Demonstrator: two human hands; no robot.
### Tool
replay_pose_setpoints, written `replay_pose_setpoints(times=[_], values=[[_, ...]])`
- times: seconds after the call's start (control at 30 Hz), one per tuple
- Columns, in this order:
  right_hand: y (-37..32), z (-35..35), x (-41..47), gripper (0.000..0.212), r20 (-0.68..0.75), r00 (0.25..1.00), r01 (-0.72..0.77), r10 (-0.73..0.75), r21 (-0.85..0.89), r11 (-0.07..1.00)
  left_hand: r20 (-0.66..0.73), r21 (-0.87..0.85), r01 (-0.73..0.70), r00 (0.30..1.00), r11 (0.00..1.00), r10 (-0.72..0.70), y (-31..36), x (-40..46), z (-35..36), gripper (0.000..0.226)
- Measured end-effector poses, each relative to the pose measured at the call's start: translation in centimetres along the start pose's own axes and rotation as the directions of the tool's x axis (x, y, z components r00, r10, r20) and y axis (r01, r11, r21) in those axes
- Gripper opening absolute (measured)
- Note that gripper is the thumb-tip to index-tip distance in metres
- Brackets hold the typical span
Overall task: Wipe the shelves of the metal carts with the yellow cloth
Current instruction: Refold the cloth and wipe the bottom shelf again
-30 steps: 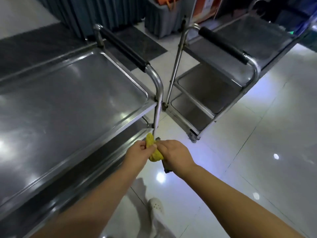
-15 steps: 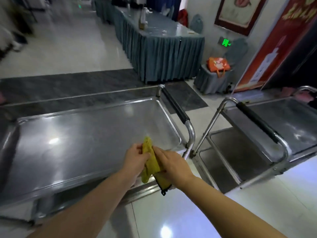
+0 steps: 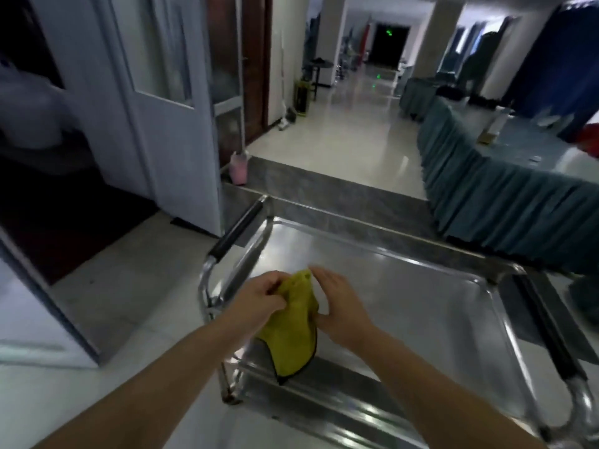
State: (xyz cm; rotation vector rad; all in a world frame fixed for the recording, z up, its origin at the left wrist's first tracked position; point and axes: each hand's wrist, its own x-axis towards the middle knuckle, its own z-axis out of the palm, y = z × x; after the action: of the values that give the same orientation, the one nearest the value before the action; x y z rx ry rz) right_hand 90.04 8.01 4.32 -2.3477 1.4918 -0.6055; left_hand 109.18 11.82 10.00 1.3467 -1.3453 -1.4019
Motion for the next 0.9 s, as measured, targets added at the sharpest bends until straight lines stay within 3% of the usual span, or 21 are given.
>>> replay_pose_setpoints(times=[0.1,0.2,0.33,0.43,0.6,0.73,0.9], values=[[-6.7,4.7,5.4,0.077,0.07,0.997,0.008,-0.014,0.085,0.996,-0.054,0.017,0.0,0.999,1.0,0.001,-1.2,-1.4,-8.5,0.037],[-12.7,10.4,10.8,0.045,0.052,0.997,0.048,-0.056,0.152,0.987,-0.137,0.053,0.009,0.991,0.999,-0.002,-3.0,-2.5,-17.2,0.036],[-20.5,15.3,15.0,0.019,0.202,0.979,-0.024,-0.024,0.232,0.972,-0.266,0.002,0.086,0.961,0.996,-0.083,-5.6,-3.0,-27.0,0.039],[-24.9,18.8,18.0,0.023,0.262,0.964,-0.107,0.046,0.226,0.968,-0.31,0.01,0.109,0.945,0.994,-0.1,-7.6,-3.5,-34.3,0.03],[-30.0,21.3,22.9,0.005,0.266,0.963,-0.098,0.047,0.181,0.979,-0.338,0.1,0.134,0.937,0.986,-0.093,-10.2,-1.2,-41.7,0.012],[-31.3,22.4,27.9,0.005,0.303,0.947,-0.183,0.112,0.219,0.958,-0.354,0.043,0.134,0.929,0.99,-0.111,-11.7,1.7,-45.2,0.033],[-30.1,25.8,36.0,0.009,0.342,0.934,-0.169,0.101,0.176,0.97,-0.364,0.153,0.146,0.928,0.977,-0.082,-13.1,8.7,-50.1,0.02]])
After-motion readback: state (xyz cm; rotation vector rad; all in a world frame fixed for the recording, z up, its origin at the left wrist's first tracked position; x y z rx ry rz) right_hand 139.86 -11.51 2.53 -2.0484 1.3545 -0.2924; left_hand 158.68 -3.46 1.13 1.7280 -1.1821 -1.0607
